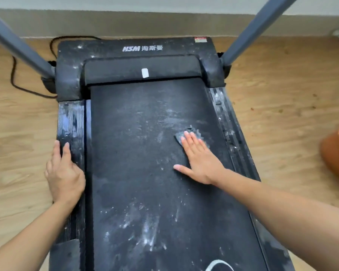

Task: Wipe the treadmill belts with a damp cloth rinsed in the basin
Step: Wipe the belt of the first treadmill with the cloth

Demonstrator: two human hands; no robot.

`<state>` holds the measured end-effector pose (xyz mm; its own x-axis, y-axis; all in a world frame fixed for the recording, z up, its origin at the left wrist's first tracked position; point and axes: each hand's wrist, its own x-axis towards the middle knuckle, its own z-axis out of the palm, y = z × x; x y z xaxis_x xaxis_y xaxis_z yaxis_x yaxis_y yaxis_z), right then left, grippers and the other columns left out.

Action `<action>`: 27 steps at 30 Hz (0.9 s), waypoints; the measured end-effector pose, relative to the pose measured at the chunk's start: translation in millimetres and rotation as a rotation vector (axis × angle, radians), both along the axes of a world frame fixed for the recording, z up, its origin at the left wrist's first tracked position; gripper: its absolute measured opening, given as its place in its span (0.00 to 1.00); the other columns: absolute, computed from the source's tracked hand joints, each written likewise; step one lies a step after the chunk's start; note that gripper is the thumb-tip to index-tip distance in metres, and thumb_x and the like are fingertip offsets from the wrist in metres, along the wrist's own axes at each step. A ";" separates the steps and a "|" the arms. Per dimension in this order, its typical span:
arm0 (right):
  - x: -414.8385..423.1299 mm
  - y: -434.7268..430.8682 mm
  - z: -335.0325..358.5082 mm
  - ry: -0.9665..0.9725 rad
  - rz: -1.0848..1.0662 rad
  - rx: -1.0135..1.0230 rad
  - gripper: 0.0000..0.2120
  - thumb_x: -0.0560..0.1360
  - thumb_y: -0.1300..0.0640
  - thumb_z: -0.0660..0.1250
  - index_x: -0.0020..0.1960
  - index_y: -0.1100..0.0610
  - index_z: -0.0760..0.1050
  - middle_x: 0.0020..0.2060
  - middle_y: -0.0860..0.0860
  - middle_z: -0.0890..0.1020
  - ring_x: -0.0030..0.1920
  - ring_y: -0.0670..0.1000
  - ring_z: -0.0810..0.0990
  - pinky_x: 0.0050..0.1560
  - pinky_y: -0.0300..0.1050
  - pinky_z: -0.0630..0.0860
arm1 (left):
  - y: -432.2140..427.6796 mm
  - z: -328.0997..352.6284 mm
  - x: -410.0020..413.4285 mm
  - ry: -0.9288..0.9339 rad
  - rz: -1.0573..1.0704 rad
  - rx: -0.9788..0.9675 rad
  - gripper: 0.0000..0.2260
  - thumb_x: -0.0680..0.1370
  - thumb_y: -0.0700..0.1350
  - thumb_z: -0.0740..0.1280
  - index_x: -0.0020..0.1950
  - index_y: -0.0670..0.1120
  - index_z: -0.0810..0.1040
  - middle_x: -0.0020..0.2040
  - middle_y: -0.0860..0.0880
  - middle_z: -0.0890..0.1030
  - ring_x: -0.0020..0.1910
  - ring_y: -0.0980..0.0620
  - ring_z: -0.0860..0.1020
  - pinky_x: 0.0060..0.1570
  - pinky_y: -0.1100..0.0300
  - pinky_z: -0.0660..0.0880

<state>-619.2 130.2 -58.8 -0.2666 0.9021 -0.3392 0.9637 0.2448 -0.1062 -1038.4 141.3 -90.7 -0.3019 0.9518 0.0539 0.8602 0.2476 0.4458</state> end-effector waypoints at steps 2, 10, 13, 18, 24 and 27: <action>44.7 -11.3 7.6 -0.063 -0.160 -0.065 0.52 0.78 0.22 0.44 0.84 0.58 0.32 0.83 0.55 0.32 0.82 0.53 0.29 0.84 0.55 0.42 | 1.6 1.7 2.3 0.014 0.011 0.003 0.32 0.73 0.42 0.53 0.79 0.43 0.68 0.83 0.42 0.62 0.68 0.30 0.70 0.69 0.35 0.67; -27.0 -38.0 -3.6 -0.014 -0.202 -0.097 0.62 0.72 0.17 0.46 0.81 0.64 0.28 0.79 0.62 0.26 0.78 0.60 0.22 0.81 0.60 0.33 | 1.3 -6.6 -1.2 0.062 0.023 0.033 0.30 0.75 0.33 0.63 0.79 0.42 0.69 0.83 0.42 0.63 0.63 0.28 0.72 0.63 0.34 0.71; -53.5 -28.1 -4.5 0.005 -0.112 -0.081 0.63 0.72 0.17 0.47 0.81 0.64 0.28 0.79 0.62 0.26 0.78 0.60 0.22 0.81 0.61 0.33 | 2.6 -7.3 0.3 0.066 0.030 0.037 0.30 0.76 0.34 0.62 0.79 0.43 0.69 0.83 0.43 0.63 0.63 0.31 0.73 0.63 0.37 0.72; -151.1 -16.5 -2.3 0.085 0.211 -0.106 0.62 0.73 0.17 0.49 0.83 0.64 0.32 0.81 0.62 0.29 0.79 0.59 0.23 0.82 0.61 0.35 | 2.1 -6.7 -0.8 0.007 0.064 0.027 0.30 0.77 0.33 0.62 0.79 0.45 0.71 0.84 0.47 0.63 0.68 0.35 0.72 0.67 0.40 0.70; -239.9 -24.1 -12.3 0.092 0.629 -0.060 0.58 0.75 0.20 0.49 0.84 0.63 0.38 0.84 0.60 0.39 0.83 0.58 0.33 0.83 0.58 0.40 | 0.6 -1.8 -8.1 -0.034 -0.003 0.021 0.29 0.78 0.33 0.61 0.80 0.44 0.70 0.84 0.46 0.63 0.72 0.35 0.71 0.70 0.40 0.70; -188.3 -15.6 -10.4 0.067 0.622 -0.010 0.54 0.77 0.21 0.49 0.85 0.60 0.39 0.84 0.58 0.39 0.83 0.55 0.34 0.84 0.55 0.39 | -1.2 -2.1 -9.5 -0.018 -0.017 0.026 0.28 0.78 0.33 0.61 0.80 0.43 0.70 0.84 0.46 0.62 0.71 0.34 0.71 0.69 0.40 0.70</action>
